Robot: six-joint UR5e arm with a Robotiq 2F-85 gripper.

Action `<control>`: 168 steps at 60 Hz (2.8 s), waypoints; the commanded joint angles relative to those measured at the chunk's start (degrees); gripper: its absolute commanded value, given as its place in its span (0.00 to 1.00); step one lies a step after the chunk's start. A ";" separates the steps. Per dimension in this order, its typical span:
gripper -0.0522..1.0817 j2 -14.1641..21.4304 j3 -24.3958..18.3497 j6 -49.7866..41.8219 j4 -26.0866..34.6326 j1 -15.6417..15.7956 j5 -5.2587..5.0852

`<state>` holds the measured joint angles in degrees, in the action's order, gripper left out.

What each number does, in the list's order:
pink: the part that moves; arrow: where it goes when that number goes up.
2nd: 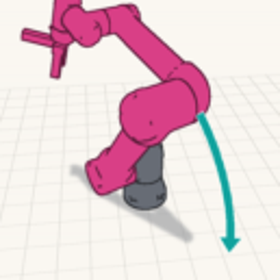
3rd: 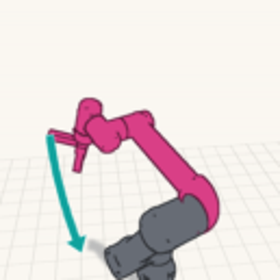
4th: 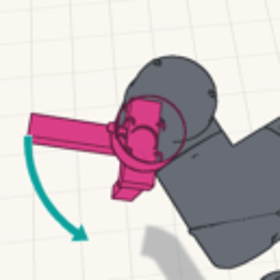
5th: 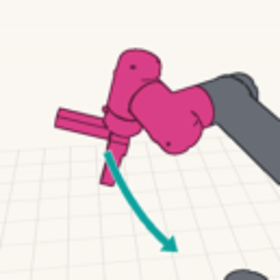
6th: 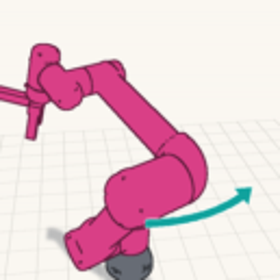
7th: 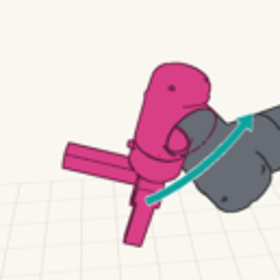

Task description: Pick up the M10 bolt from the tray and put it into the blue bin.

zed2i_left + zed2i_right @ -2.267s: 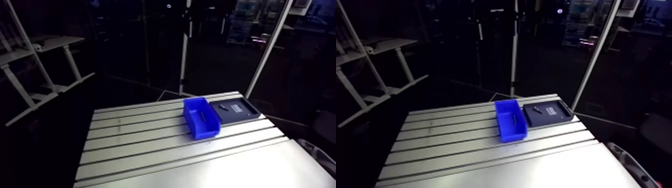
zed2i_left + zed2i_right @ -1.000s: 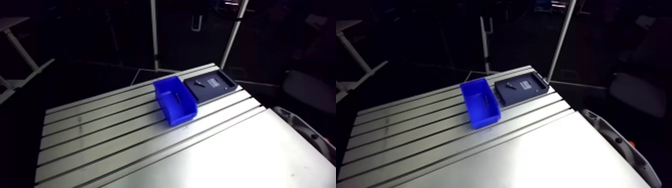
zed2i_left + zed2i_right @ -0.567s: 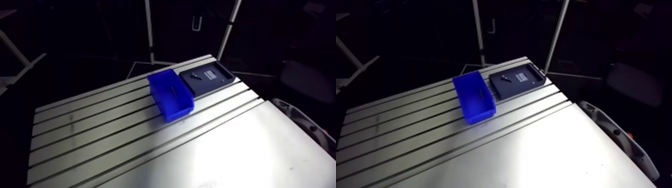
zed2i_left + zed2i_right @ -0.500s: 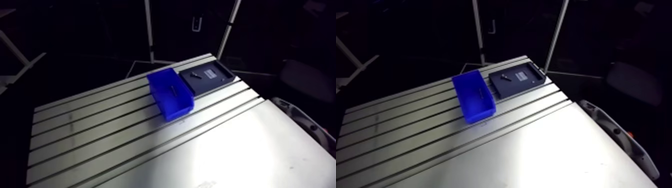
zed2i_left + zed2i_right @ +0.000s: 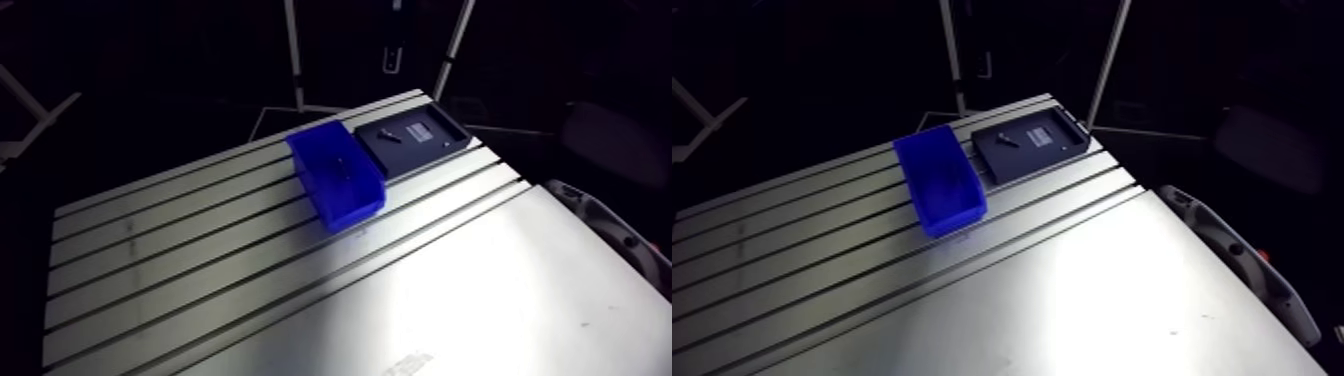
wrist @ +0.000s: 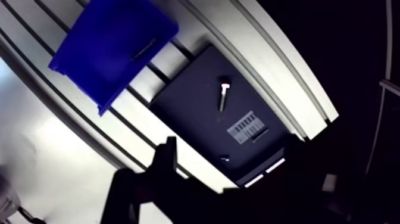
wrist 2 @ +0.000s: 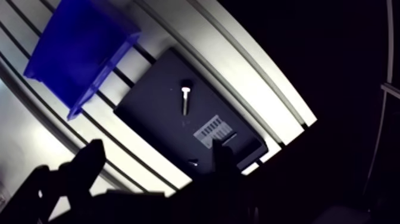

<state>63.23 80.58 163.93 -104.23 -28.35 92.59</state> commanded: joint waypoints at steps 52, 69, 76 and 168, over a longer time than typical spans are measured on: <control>0.30 -5.96 2.69 -0.66 -7.40 -1.37 0.00; 0.41 -6.59 3.89 -0.75 -7.79 -1.37 -0.09; 0.41 -6.84 4.34 -0.76 -9.25 -1.37 -0.01; 0.44 -8.52 9.18 -1.36 -15.96 -0.93 0.61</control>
<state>54.92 89.32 162.51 -119.49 -29.32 93.20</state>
